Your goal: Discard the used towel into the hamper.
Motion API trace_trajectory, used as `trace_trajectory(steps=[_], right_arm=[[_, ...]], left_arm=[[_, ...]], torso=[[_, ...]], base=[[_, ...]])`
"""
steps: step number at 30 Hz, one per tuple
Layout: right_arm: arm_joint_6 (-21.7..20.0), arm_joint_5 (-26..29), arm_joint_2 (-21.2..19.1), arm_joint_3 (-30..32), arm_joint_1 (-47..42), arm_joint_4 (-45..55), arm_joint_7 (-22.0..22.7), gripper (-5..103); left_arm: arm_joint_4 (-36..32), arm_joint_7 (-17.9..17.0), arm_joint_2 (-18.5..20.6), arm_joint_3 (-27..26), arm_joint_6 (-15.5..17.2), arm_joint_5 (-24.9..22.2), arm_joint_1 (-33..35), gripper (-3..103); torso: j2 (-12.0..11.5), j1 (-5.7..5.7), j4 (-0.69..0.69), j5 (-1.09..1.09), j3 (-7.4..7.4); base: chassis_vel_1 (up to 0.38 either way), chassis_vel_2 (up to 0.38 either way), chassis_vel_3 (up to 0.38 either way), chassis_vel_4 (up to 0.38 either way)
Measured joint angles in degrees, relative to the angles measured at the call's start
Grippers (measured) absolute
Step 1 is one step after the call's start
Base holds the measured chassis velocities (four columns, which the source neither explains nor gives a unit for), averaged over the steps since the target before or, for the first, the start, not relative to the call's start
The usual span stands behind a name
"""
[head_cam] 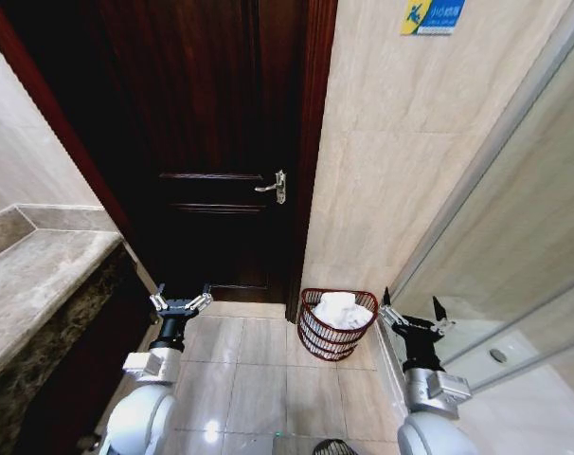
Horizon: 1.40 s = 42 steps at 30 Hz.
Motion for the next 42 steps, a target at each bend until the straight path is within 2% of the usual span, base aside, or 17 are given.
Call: trace_trajectory(steps=[15, 22, 42], right_arm=[[0.0, 0.0, 0.0, 0.0, 0.0, 0.0, 0.0, 100], [0.0, 0.0, 0.0, 0.0, 0.0, 0.0, 0.0, 100], [0.0, 0.0, 0.0, 0.0, 0.0, 0.0, 0.0, 100]], left_arm=[[0.0, 0.0, 0.0, 0.0, 0.0, 0.0, 0.0, 100], [0.0, 0.0, 0.0, 0.0, 0.0, 0.0, 0.0, 100], [0.0, 0.0, 0.0, 0.0, 0.0, 0.0, 0.0, 100]], torso=[[4.9, 2.2, 0.01, 0.0, 2.68], [5.9, 2.67, 0.0, 0.0, 3.25], [12.0, 5.46, 0.0, 0.0, 6.55]], base=[[0.0, 0.0, 0.0, 0.0], [0.0, 0.0, 0.0, 0.0], [0.0, 0.0, 0.0, 0.0]])
